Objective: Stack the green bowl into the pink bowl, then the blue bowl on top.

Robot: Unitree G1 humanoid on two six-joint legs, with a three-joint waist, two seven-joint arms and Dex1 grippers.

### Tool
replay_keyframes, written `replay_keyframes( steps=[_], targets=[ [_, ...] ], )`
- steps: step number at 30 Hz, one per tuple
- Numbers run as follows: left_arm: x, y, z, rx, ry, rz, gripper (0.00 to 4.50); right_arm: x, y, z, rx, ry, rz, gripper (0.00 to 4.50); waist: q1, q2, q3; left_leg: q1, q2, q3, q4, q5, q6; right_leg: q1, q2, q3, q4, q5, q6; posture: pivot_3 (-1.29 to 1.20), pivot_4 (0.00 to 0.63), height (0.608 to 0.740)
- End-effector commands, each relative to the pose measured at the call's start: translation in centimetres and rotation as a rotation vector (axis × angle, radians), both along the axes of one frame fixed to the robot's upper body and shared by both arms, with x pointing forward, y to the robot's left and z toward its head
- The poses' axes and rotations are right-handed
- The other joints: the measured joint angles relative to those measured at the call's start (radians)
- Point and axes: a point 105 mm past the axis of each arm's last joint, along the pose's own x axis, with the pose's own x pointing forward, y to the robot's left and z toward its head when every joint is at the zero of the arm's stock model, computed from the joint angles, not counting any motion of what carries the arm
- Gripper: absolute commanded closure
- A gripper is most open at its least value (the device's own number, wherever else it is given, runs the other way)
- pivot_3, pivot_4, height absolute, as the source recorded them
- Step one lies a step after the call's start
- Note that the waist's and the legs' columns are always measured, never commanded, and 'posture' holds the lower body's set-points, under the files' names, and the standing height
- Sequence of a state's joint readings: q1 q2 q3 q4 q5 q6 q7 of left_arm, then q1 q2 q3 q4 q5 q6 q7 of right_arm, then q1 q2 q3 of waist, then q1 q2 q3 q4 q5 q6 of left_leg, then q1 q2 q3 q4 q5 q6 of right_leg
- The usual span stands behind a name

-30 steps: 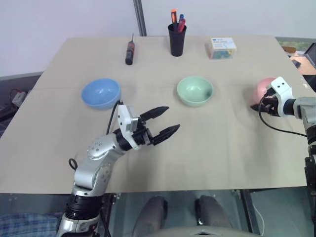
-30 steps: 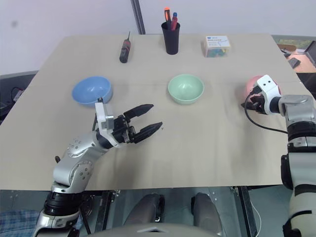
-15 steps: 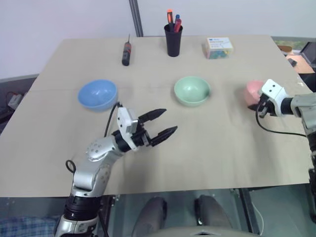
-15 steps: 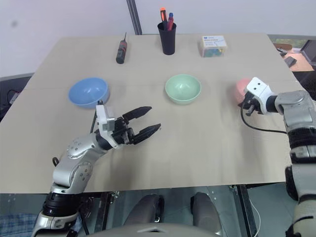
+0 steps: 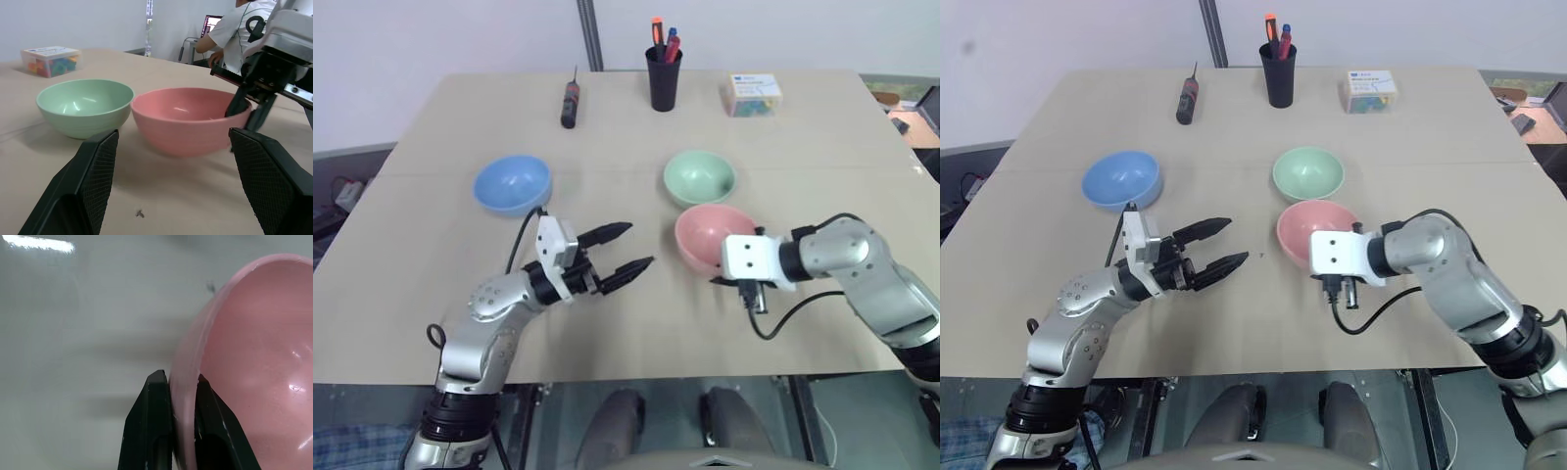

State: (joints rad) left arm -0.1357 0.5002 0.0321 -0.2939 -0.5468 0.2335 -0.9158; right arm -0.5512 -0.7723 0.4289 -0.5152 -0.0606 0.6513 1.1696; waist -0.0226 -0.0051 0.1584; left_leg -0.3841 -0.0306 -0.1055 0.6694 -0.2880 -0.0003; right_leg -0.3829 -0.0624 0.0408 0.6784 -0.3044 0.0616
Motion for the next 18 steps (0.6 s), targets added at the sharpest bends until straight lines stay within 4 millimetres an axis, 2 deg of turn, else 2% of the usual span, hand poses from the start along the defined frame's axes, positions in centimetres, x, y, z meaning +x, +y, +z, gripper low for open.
replay_keyframes(
  steps=[1, 4, 7, 9, 10, 12, 16, 18],
  targets=[
    [-0.1, 0.3, 1.2, -0.004, -0.047, -0.004, 0.68, 0.0, 1.1, 0.9, -0.005, -0.082, 0.028, 4.44, 0.006, 0.000, 0.000, 0.000, 0.000, 0.000, 0.000, 0.000, 0.000, 0.000, 0.000, 0.000, 0.000, 0.000, 0.000, 0.00, 0.150, 0.740],
    [0.1, 0.3, 1.3, 0.001, -0.050, -0.003, 0.68, 0.5, 1.4, 0.6, -0.025, -0.114, 0.032, 3.40, 0.009, 0.000, 0.000, 0.000, 0.000, 0.000, 0.000, 0.000, 0.000, 0.000, 0.000, 0.000, 0.000, 0.000, 0.000, 0.00, 0.150, 0.740],
    [0.2, 0.3, 1.3, -0.002, -0.052, -0.004, 0.68, 0.9, 1.8, 0.7, -0.039, -0.146, 0.043, 2.11, 0.008, 0.000, 0.000, 0.000, 0.000, 0.000, 0.000, 0.000, 0.000, 0.000, 0.000, 0.000, 0.000, 0.000, 0.000, 0.00, 0.150, 0.740],
    [0.2, 0.2, 1.3, -0.001, -0.053, -0.008, 0.68, 0.9, 1.9, 1.0, -0.036, -0.149, 0.048, 1.22, 0.008, 0.000, 0.000, 0.000, 0.000, 0.000, 0.000, 0.000, 0.000, 0.000, 0.000, 0.000, 0.000, 0.000, 0.000, 0.00, 0.150, 0.740],
    [0.2, 0.2, 1.3, -0.001, -0.054, -0.009, 0.68, 0.8, 2.0, 1.2, -0.034, -0.148, 0.052, 0.99, 0.008, 0.000, 0.000, 0.000, 0.000, 0.000, 0.000, 0.000, 0.000, 0.000, 0.000, -0.001, 0.000, 0.000, 0.000, 0.00, 0.150, 0.740],
    [0.2, 0.2, 1.3, -0.002, -0.055, -0.009, 0.68, 0.5, 2.1, 1.6, -0.020, -0.135, 0.057, 0.18, 0.008, 0.000, 0.000, 0.000, 0.000, 0.000, 0.000, 0.000, 0.000, 0.000, 0.000, 0.000, 0.000, 0.000, 0.000, 0.00, 0.150, 0.740],
    [0.3, 0.3, 1.3, -0.005, -0.059, 0.003, 0.68, -0.1, 2.4, 3.9, 0.050, -0.092, 0.059, 0.09, 0.007, 0.000, 0.000, 0.000, 0.000, 0.000, 0.000, 0.000, 0.000, 0.000, 0.000, 0.000, 0.000, 0.000, 0.000, 0.00, 0.150, 0.740],
    [0.6, 0.6, 1.5, -0.030, -0.060, 0.034, 0.68, 0.6, 2.6, 6.2, 0.145, -0.071, 0.013, 0.09, 0.007, 0.000, 0.000, 0.000, 0.000, -0.001, 0.000, 0.000, 0.000, 0.000, 0.000, -0.001, 0.000, 0.000, 0.000, 0.00, 0.150, 0.740]
  ],
)
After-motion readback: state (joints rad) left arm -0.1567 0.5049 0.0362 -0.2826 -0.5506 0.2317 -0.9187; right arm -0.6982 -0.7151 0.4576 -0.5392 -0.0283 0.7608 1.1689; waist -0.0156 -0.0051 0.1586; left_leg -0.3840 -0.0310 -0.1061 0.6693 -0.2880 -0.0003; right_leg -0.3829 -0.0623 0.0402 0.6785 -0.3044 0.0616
